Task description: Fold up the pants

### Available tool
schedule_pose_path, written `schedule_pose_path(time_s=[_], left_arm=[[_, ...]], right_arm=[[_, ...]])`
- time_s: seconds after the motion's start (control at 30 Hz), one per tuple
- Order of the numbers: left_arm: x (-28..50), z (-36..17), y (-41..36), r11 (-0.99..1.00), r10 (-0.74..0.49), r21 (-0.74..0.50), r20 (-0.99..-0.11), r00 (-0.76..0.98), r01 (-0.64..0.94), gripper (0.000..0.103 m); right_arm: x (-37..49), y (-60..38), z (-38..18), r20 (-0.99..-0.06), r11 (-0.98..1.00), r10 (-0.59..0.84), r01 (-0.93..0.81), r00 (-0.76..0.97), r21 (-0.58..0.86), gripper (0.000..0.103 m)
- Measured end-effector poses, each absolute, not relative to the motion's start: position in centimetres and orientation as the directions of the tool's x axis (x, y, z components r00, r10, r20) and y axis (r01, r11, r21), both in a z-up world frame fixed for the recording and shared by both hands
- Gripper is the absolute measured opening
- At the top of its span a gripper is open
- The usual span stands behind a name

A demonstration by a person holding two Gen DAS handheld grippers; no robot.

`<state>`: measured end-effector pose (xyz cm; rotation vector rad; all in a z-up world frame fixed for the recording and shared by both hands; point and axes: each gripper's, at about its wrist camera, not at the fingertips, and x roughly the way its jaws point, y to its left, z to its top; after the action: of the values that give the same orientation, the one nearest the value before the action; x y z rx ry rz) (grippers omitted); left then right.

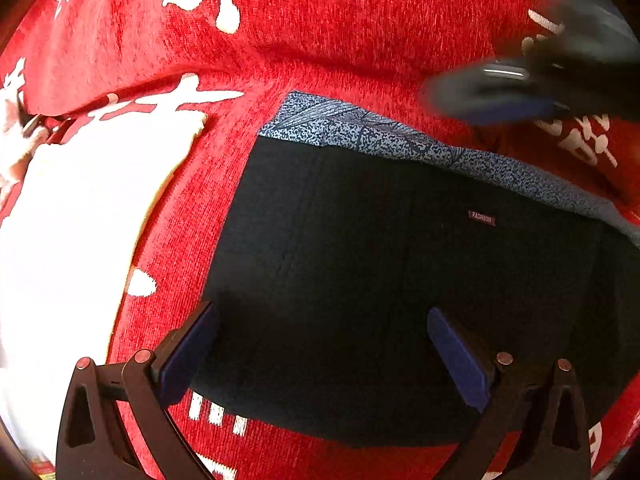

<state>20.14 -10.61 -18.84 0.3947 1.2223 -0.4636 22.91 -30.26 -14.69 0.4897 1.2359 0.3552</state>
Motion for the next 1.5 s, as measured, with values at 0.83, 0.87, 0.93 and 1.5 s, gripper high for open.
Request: schedule_pose_path(time_s=[0.83,0.87,0.93,1.5], left_arm=[[23.2,-17.8,-8.7,0.852,-0.13,0.017,-0.961,0.244,0.524,0.103],[23.2,-17.5,-9.1,0.85,-0.137,0.01,-0.961,0.241,0.526,0.103],[23.1,-16.9,-10.8,0.836,-0.156,0.006,-0.956,0.248,0.549,0.103],[22.8,-21.3,-21.8,0.715,-0.076,0.183,-0.939,0.336,0.675,0.103]], right_arm=[[25.2,-28.3,-14.7,-0.861,0.868,0.412,0.157,0.299,0.47,0.039],[23.7,-29.2,-14.2,-0.857,0.861,0.403,0.186,0.32,0.474,0.041],[19.3,-31.9,-13.2,-0.864,0.844,0.359,0.271,0.353,0.462,0.041],[-2.6,-52.0,-19.0,-0.944,0.558,0.001,0.784,0.33,0.274,0.038]])
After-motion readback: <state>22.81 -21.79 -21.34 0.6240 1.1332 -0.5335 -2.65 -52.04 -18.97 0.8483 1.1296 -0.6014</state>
